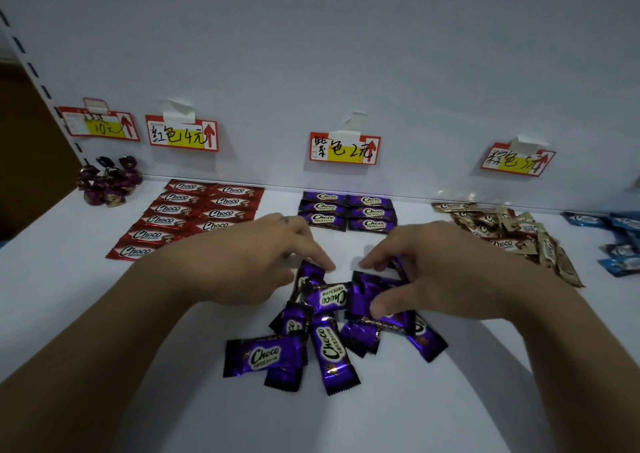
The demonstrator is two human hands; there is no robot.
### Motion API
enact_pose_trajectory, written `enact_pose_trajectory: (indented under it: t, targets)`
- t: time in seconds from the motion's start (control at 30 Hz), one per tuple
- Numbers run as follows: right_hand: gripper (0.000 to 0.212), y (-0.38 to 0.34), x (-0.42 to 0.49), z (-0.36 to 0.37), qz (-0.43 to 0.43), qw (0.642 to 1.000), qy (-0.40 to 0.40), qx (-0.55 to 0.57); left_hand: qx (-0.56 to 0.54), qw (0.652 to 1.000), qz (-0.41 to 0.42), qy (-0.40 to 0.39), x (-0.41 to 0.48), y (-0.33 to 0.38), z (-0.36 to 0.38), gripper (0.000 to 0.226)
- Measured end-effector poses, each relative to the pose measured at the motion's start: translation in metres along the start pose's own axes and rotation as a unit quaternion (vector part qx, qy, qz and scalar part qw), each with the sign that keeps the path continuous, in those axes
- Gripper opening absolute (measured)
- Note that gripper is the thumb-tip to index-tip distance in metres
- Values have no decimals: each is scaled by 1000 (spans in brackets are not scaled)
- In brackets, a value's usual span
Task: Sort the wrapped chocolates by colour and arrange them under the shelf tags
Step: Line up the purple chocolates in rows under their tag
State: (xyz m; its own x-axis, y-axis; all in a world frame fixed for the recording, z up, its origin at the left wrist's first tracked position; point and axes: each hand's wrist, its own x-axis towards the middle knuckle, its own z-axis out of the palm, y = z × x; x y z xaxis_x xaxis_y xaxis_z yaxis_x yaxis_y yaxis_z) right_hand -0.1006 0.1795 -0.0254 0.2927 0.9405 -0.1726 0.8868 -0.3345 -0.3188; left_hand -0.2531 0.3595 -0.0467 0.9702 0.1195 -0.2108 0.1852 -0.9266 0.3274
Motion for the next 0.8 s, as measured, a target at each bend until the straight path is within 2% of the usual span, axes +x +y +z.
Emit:
enact_pose_trajectory:
  t: [0.1,0.3,0.47,0.57,0.67,0.8]
  targets:
    - [48,0,4,6,-7,1000,-22,-6,-4,1000,3,-10,3,0,0,36]
    - [10,-1,5,6,-6,999,-14,52,-37,997,16,59,9,-9,4,14]
    - [8,1,6,6,5,997,3,79,-48,998,31,-11,5,-12,2,36]
    - [10,5,7,8,8,992,79,97,-46,998,28,-22,4,-11,0,28]
    - [12,7,9,10,16,966,141,215,-34,999,6,-23,3,-9,2,19]
    - [18,2,7,8,19,929,162,333,-20,999,-16,-31,2,-9,4,19]
